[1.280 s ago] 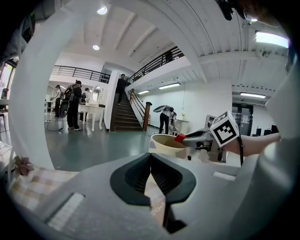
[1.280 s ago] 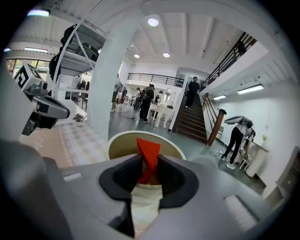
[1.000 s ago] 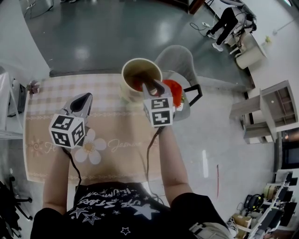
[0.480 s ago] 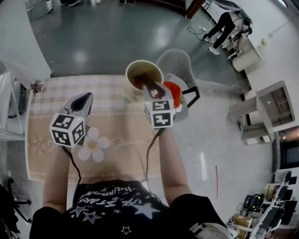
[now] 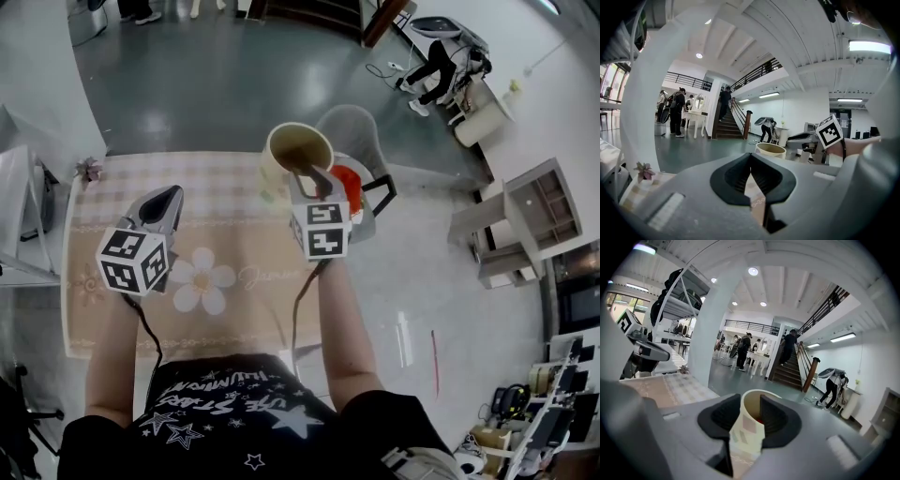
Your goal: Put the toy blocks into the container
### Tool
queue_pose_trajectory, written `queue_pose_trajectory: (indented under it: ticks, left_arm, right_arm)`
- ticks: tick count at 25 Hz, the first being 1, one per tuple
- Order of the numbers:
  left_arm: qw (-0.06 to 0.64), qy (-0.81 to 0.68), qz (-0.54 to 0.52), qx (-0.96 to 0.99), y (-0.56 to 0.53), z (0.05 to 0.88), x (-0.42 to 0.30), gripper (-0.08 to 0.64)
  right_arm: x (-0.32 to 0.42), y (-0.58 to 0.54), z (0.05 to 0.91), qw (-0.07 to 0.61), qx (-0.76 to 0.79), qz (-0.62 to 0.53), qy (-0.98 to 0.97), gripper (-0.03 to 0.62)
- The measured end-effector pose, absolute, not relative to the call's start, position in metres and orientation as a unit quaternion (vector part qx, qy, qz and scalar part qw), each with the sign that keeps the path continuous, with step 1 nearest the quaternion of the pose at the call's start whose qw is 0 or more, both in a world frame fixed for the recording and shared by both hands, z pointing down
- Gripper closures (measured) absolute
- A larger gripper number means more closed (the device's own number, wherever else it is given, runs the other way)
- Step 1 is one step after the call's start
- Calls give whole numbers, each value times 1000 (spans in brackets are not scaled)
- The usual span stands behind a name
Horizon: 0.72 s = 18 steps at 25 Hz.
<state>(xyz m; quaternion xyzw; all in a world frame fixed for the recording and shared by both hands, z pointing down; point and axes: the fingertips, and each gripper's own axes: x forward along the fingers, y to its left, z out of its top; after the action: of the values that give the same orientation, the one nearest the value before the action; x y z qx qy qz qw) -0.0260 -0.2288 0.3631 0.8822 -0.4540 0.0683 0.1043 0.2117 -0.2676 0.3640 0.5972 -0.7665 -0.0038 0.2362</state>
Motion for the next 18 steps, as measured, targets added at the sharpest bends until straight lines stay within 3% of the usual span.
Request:
queue_pose_trajectory:
  ticks: [12,18]
  left_arm:
    - [128,-450,98,878,-181,402,-114,551]
    - [164,-410,131,888,-149,450,-128,550]
  right_arm:
    - [126,-206,380,230,606,8,-762,457]
    - [96,-162,415,240,622,42,-744,514]
